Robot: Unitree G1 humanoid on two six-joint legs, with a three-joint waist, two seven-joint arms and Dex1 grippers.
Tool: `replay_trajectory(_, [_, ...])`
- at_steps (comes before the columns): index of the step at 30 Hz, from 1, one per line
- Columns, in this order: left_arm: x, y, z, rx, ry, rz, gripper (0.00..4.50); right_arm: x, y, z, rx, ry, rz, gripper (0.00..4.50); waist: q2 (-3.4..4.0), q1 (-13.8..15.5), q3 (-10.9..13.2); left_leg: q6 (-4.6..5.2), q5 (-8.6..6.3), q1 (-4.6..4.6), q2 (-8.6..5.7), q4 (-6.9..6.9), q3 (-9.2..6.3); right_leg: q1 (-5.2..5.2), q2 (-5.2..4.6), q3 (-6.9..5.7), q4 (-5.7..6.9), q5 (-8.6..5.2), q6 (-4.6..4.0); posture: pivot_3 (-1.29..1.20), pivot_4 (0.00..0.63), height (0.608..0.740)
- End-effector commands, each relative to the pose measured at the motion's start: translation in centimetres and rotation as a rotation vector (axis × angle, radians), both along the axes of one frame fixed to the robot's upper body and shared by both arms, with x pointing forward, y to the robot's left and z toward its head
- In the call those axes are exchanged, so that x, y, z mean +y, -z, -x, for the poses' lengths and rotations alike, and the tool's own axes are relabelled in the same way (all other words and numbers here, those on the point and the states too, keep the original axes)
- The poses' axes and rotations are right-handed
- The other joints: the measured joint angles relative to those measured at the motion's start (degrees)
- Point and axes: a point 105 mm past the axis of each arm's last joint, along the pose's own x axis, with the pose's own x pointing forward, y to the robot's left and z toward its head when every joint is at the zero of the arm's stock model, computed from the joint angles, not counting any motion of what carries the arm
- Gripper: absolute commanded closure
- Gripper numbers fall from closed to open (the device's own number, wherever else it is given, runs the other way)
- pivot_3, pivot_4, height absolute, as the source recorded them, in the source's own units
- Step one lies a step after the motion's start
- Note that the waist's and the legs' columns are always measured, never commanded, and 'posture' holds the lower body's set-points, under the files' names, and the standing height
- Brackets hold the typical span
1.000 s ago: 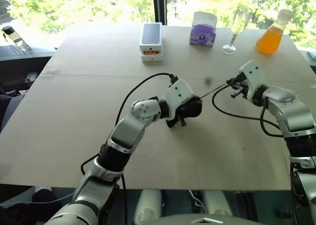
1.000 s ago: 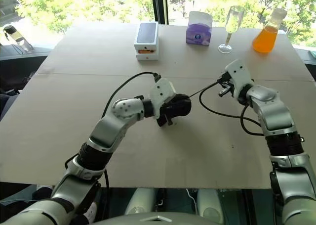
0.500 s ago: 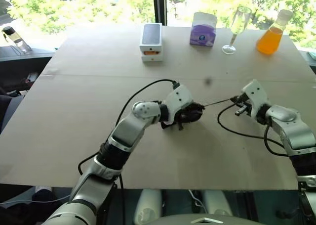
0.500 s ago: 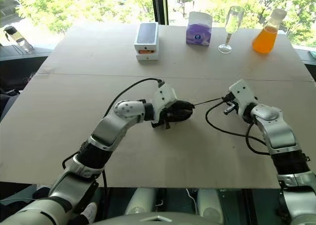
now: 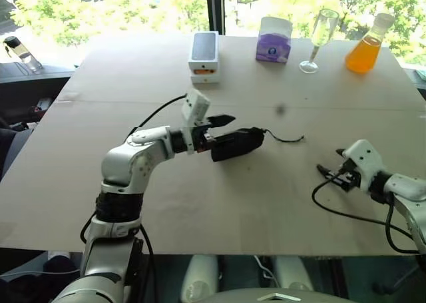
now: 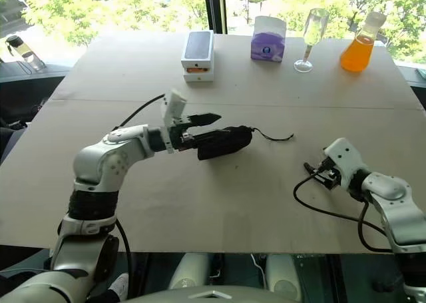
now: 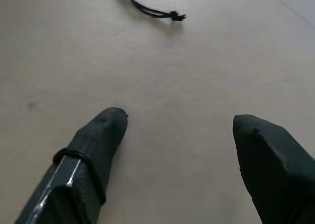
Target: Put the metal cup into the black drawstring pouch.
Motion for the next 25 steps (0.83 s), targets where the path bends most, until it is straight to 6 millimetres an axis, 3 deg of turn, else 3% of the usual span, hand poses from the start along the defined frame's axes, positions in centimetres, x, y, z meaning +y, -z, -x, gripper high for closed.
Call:
replay_trajectory(1, [0.4, -1.2, 0.6, -0.064, -0.043, 0.024, 0.0, 1.7, -3.3, 0.5, -0.155, -0.072, -0.12, 0.6, 0.0, -0.1, 0.0, 0.0, 0.0, 0.01, -0.01, 0.02, 0.01, 0.0, 0.0, 0.01, 0.02, 0.0, 0.01, 0.0, 0.15, 0.737])
replay_trajectory(6, [2.4, -1.7, 0.5, -0.223, -0.212, 0.056, 0.0, 2.9, -4.1, 1.7, -0.179, -0.16, -0.248, 0.6, 0.0, 0.0, 0.0, 0.0, 0.0, 0.08, -0.02, 0.02, 0.01, 0.02, 0.02, 0.07, 0.11, 0.0, 0.0, 0.0, 0.15, 0.737])
replay_trajectory(12, [8.8, 1.2, 4.4, -0.235, -0.44, -0.027, 0.0, 1.4, -4.8, 4.4, -0.253, -0.128, -0.252, 0.6, 0.02, -0.1, 0.0, 0.0, -0.01, 0.08, 0.13, -0.07, 0.09, -0.02, 0.04, 0.2, 0.03, 0.0, -0.04, 0.0, 0.15, 0.737])
replay_trajectory(16, [11.7, 2.2, 6.7, -0.219, -0.529, -0.104, 0.0, -0.5, -5.2, 5.9, -0.281, -0.046, -0.228, 0.6, 0.02, 0.5, 0.0, 0.19, -0.13, 0.06, 0.13, -0.04, 0.04, -0.02, 0.0, 0.08, 0.0, -0.02, -0.01, 0.0, 0.15, 0.737])
replay_trajectory(20, [13.2, 3.1, 8.4, -0.188, -0.571, -0.141, 0.0, -1.2, -5.4, 7.0, -0.273, -0.012, -0.219, 0.6, 0.07, 0.4, -0.1, 0.26, -0.17, 0.19, 0.15, 0.0, 0.07, 0.08, -0.04, 0.11, 0.02, -0.26, -0.06, 0.0, 0.15, 0.737])
replay_trajectory(25, [14.8, 2.9, 8.8, -0.189, -0.636, -0.136, 0.0, -1.0, -5.4, 7.2, -0.268, -0.025, -0.237, 0.6, 0.08, 0.1, -0.1, 0.25, -0.16, 0.35, 0.25, 0.0, 0.17, 0.11, 0.03, 0.24, 0.13, -0.27, -0.08, 0.0, 0.15, 0.737])
